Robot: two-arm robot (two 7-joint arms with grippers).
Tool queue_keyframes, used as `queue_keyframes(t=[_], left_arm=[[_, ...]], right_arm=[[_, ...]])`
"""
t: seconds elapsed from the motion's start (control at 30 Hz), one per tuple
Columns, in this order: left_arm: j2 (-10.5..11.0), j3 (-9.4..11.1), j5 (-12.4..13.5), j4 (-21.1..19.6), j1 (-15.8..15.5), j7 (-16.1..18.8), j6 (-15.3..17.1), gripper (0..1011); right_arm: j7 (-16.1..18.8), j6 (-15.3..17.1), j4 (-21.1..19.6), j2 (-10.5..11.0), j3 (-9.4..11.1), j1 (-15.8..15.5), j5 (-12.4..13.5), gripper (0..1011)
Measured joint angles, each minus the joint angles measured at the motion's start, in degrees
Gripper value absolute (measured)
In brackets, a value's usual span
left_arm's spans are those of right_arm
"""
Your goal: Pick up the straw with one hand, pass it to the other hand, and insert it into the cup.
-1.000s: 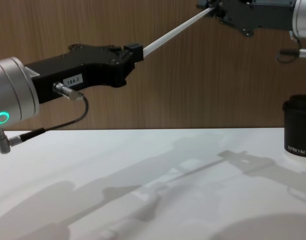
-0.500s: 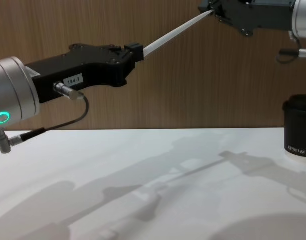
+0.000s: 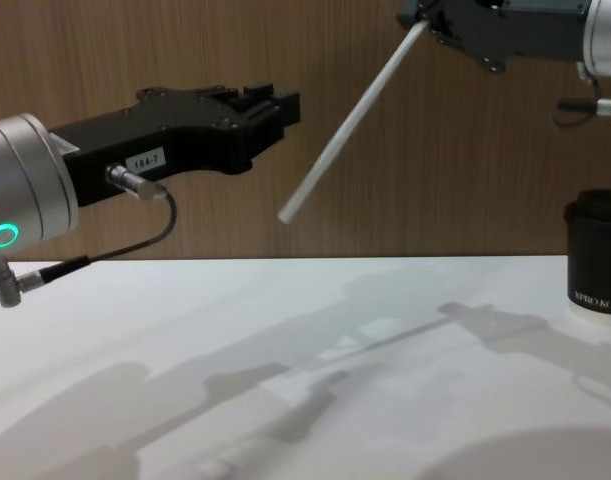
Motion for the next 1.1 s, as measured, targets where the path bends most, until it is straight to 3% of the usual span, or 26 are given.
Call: queue_keyframes(t=[0.1,0.37,0.73,0.87,1.1], left_arm=[[0.00,0.00,0.00,0.00,0.00,0.00,0.00,302],[0.00,0.00,0.00,0.00,0.00,0.00,0.00,590],[0.00,0.00,0.00,0.00,0.00,0.00,0.00,915],[0.00,0.00,0.00,0.00,0.00,0.00,0.00,1001],[0.00,0.00,0.00,0.00,0.00,0.00,0.00,1003]], right_arm=[[0.56,-0.40,0.14,0.39,-0.34,0.20,-0.32,7],[2.21,-1.48,0.24,2.17,-1.80,1.00,-2.29,7],[4.00,-3.17,-1.14,6.63,-4.43,2.48,-7.25,7],[4.06,-3.66,-2.08,8.37,-5.18,2.92,-9.04,7],[3.52,-4.71,-4.50,12.17,-6.44,3.67,-13.27,7]])
